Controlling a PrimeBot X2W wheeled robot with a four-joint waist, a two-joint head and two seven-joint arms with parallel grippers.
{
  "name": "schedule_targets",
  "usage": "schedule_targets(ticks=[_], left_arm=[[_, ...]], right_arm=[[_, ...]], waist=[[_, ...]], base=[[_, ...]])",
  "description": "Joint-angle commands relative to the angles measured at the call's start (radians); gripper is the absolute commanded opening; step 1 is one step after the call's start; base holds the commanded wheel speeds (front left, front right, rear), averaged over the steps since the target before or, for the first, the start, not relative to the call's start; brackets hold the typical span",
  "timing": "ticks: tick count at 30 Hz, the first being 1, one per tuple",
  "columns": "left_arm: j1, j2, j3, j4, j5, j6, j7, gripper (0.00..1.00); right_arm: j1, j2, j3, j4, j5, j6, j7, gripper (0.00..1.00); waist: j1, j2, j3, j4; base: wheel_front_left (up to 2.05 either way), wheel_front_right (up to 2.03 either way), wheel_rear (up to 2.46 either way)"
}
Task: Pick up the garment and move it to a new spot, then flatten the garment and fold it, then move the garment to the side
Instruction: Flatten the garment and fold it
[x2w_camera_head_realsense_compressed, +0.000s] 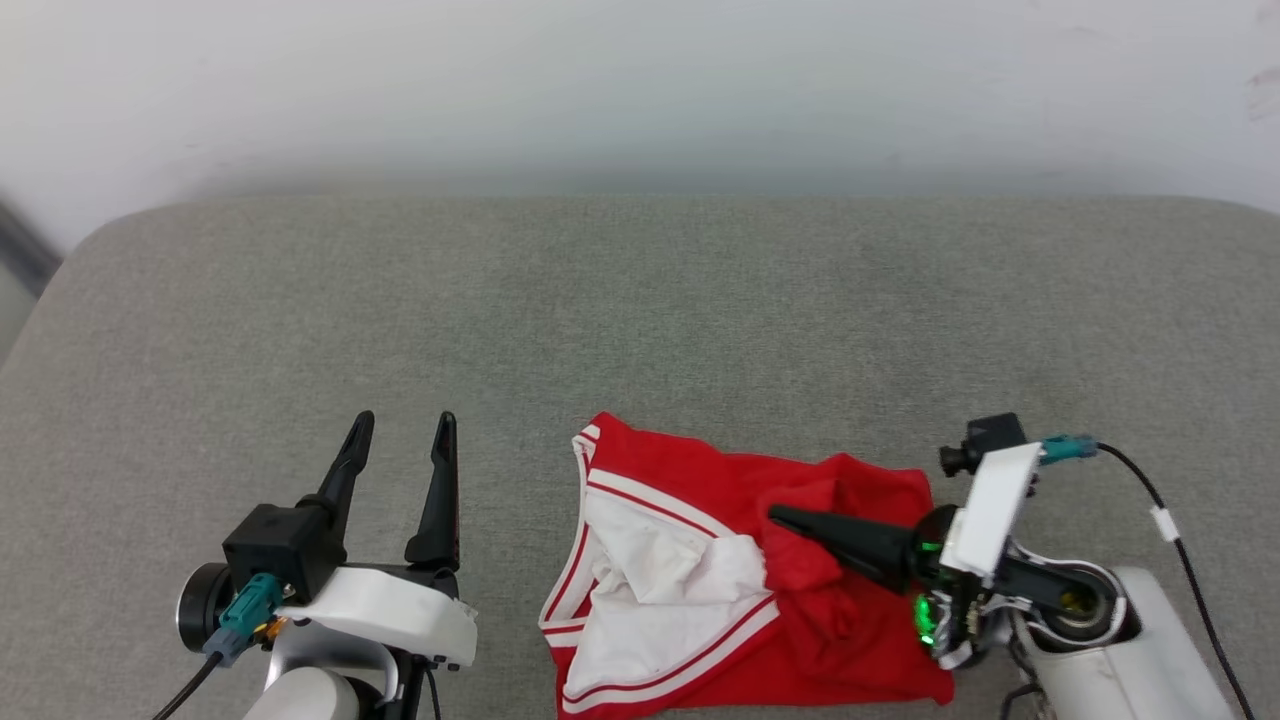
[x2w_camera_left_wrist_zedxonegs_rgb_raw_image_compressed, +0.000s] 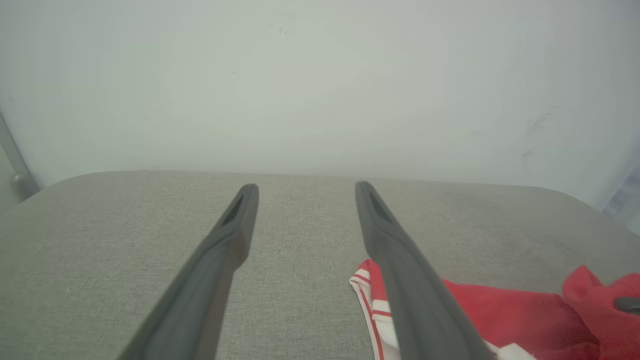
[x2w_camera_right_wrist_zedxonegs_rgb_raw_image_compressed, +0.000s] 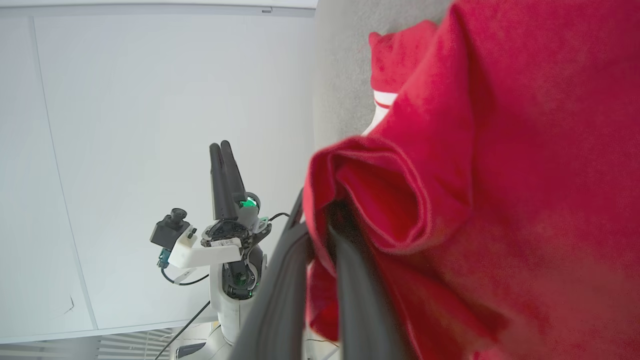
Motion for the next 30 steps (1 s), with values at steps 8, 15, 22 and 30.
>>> schedule_targets(ticks=[8,15,22,30], left_arm=[[-0.036,-0.02,-0.007,0.016,0.005,-0.009,-0.007,1.0],[-0.048,-0.031,-0.005,0.033,0.007,-0.014,-0.015,1.0],[-0.04,-0.038,0.002,0.045,0.008,-0.015,-0.021,1.0],[-0.023,-0.031,0.014,0.051,0.002,-0.012,-0.022,1.0]], right_arm=[[-0.093,0.002,0.329,0.062,0.051,0.0,-0.241,0.0],[-0.151,0.002,0.443,0.122,0.002,0.0,-0.372,1.0],[-0.195,-0.042,0.54,0.043,-0.112,0.0,-0.424,1.0],[-0.226,-0.207,0.631,-0.035,-0.459,0.0,-0.691,1.0]], waist=[[0.0,0.0,0.046,0.065],[0.0,0.0,0.066,0.079],[0.0,0.0,0.058,0.063],[0.0,0.0,0.033,0.022]], base=[[0.0,0.0,0.0],[0.0,0.0,0.0],[0.0,0.0,0.0],[0.0,0.0,0.0]])
